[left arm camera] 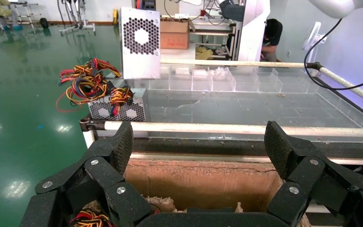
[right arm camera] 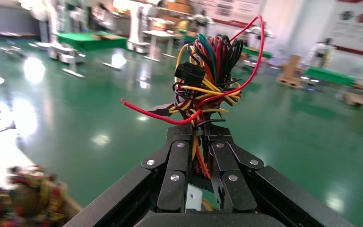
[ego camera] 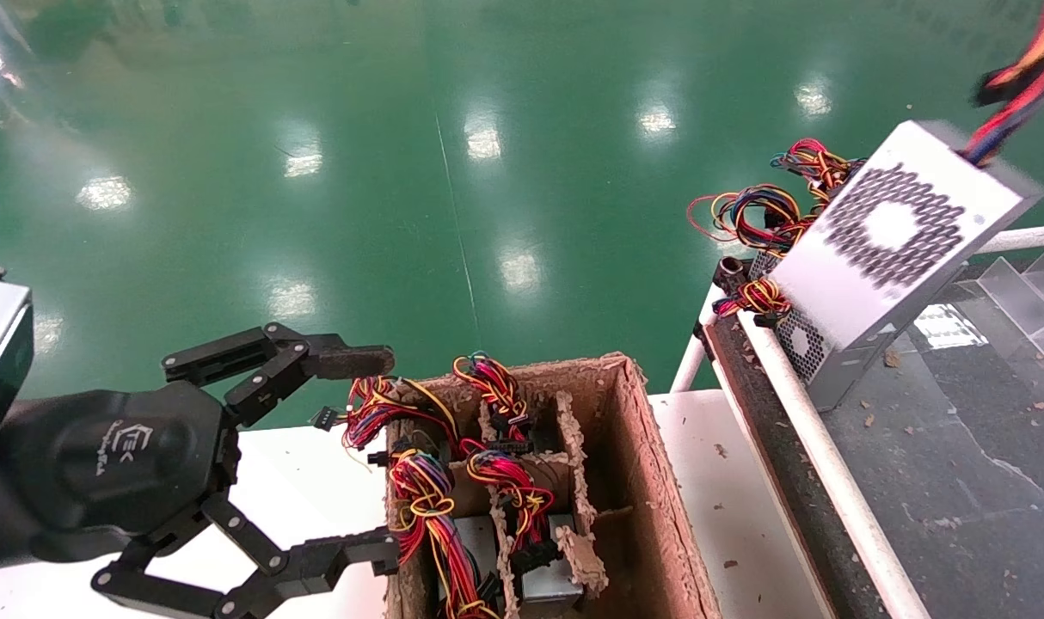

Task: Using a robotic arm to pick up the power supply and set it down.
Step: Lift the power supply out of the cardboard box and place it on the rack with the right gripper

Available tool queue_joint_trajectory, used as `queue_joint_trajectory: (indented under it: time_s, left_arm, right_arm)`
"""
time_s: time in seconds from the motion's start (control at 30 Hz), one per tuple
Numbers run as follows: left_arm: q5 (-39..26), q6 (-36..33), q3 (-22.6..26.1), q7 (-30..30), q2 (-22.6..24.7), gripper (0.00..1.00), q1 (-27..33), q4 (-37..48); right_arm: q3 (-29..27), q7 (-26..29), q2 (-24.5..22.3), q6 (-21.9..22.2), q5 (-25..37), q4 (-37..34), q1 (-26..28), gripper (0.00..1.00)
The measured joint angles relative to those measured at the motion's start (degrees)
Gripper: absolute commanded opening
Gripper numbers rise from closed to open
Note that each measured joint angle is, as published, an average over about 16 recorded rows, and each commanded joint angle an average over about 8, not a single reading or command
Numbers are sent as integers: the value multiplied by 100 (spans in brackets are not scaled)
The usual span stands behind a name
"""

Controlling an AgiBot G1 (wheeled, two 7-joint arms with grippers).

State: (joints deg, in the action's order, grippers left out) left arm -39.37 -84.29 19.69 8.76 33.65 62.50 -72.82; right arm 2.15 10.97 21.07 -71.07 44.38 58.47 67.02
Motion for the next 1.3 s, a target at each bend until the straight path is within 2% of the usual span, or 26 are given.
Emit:
queue_joint_trajectory:
  time_s: [0.23, 0.47, 0.77, 1.13, 1.17, 1.3]
  left_arm:
    - [0, 0, 1, 0, 0, 100, 0, 0]
    - [1, 1, 1, -1, -1, 100, 0, 0]
    - [2, 1, 2, -1, -1, 100, 1, 0]
    - [2, 1, 3, -2, -1, 100, 1, 0]
    - [2, 1, 4, -2, -1, 100, 1, 0]
    - [3, 2, 4, -2, -2, 100, 1, 0]
  right_arm:
    - [-29, -308, -228, 36, 239, -653, 52, 0]
    - [117, -583, -196, 13, 544, -1368, 67, 0]
    - [479, -843, 223, -17, 1017, -2122, 297, 0]
    - [924, -1041, 894, 20, 1605, -2698, 1035, 0]
    - [956, -1053, 946, 22, 1648, -2747, 1106, 6]
    - [1068, -1100, 1130, 20, 1804, -2947, 1373, 56]
